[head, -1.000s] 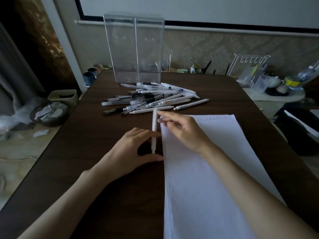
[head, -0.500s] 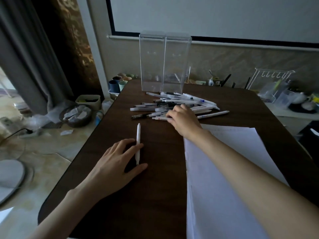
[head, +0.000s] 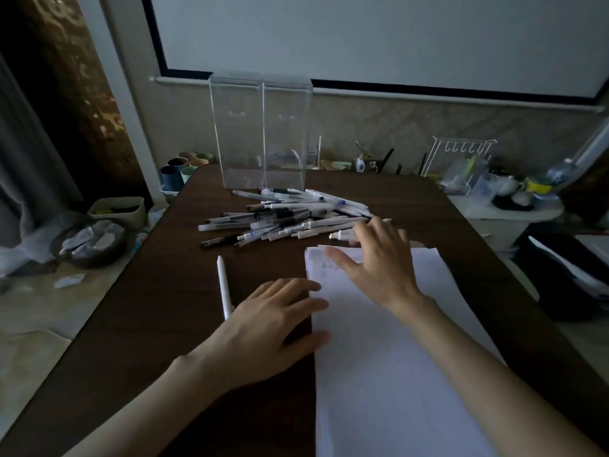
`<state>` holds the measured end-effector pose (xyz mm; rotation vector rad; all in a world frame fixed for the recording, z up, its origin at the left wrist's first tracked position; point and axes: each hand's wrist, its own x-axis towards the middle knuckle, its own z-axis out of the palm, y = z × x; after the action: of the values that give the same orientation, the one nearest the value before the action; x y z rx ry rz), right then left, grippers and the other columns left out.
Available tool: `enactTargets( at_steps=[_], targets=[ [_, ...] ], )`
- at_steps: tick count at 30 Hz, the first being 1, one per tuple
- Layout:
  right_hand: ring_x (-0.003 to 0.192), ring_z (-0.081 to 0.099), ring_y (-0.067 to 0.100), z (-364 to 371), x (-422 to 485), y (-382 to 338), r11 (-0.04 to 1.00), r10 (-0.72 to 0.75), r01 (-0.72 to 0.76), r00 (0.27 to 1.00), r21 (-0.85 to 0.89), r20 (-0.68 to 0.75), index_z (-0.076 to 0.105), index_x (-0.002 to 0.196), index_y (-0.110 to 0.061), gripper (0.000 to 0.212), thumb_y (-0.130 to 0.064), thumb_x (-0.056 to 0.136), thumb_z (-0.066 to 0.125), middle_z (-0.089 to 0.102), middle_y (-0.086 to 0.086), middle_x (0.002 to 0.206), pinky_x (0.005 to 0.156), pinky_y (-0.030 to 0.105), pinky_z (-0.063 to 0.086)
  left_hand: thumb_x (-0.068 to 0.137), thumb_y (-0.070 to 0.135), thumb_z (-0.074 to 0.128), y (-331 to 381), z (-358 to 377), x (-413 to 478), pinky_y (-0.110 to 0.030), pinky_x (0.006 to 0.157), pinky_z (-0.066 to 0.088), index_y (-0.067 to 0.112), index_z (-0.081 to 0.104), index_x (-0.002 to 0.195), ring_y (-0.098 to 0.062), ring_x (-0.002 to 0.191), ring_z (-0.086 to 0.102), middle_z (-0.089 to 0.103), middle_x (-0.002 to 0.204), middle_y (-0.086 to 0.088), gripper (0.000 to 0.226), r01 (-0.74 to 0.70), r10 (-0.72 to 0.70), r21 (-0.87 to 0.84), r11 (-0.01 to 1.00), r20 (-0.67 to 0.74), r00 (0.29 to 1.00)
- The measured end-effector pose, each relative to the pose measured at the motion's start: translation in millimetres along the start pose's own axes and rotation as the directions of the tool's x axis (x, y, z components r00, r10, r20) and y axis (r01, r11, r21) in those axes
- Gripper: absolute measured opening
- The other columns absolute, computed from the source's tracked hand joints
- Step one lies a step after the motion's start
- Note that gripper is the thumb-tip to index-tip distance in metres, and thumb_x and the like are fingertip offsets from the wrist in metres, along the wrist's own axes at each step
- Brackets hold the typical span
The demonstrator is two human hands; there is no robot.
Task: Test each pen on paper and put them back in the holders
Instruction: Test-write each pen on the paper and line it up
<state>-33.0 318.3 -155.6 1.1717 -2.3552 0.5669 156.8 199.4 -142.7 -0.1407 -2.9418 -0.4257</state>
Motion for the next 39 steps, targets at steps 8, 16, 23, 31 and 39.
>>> enactTargets(
  at_steps=[8,16,23,31,39],
  targets=[
    [0.062,0.049,0.026,14,-7,5,1.0,0.016,-0.016,0.993,-0.002,-0.113,0.039,0.054,-0.02,0.036,-0.048,0.076,0.048,0.047,0.002,0.057,0.064,0.034,0.024,0.085,0.077,0.026,-3,30,10,-0.039,0.112,0.013,0.039,0.028,0.144,-0.015,0.141,0.019,0.021,0.154,0.003,0.07,-0.007,0.004,0.034,0.999,0.09,0.996],
    [0.076,0.053,0.017,7,-1,8,0.949,-0.003,0.062,0.982,0.31,-0.187,0.059,0.08,-0.006,0.039,-0.045,0.083,0.062,0.056,0.005,0.083,0.068,0.03,0.041,0.082,0.08,0.02,-4,27,9,-0.032,0.112,0.0,0.04,0.021,0.146,-0.01,0.143,0.007,0.011,0.156,0.005,0.074,0.003,-0.004,0.004,1.0,0.12,0.993],
    [0.082,0.056,0.009,-9,-5,-11,0.75,0.219,-0.076,0.966,0.657,-0.139,0.061,0.098,-0.009,0.036,-0.031,0.093,0.033,0.057,-0.004,0.09,0.073,0.02,0.044,0.079,0.08,0.017,-2,25,9,-0.03,0.11,-0.008,0.041,0.016,0.146,-0.009,0.143,0.0,0.004,0.157,0.006,0.077,0.016,-0.016,-0.002,1.0,0.147,0.989],
    [0.046,0.048,0.007,3,-10,-21,0.552,0.321,-0.433,0.899,0.712,0.298,0.052,0.067,-0.011,0.027,-0.024,0.084,0.07,0.054,0.001,0.05,0.051,0.021,0.04,0.077,0.08,0.014,-1,22,10,-0.029,0.109,-0.009,0.042,0.012,0.146,-0.009,0.143,-0.002,0.002,0.157,0.007,0.079,0.017,-0.017,0.002,1.0,0.184,0.983],
    [0.041,0.05,0.013,10,-7,-14,0.629,0.273,-0.389,0.921,0.674,0.277,0.039,0.062,-0.012,0.034,-0.011,0.088,0.06,0.052,-0.002,0.04,0.045,0.021,0.039,0.077,0.079,0.015,-2,25,10,-0.029,0.11,-0.006,0.041,0.014,0.147,-0.009,0.143,-0.003,0.003,0.157,0.005,0.079,0.016,-0.016,-0.002,1.0,0.172,0.985]
  ],
)
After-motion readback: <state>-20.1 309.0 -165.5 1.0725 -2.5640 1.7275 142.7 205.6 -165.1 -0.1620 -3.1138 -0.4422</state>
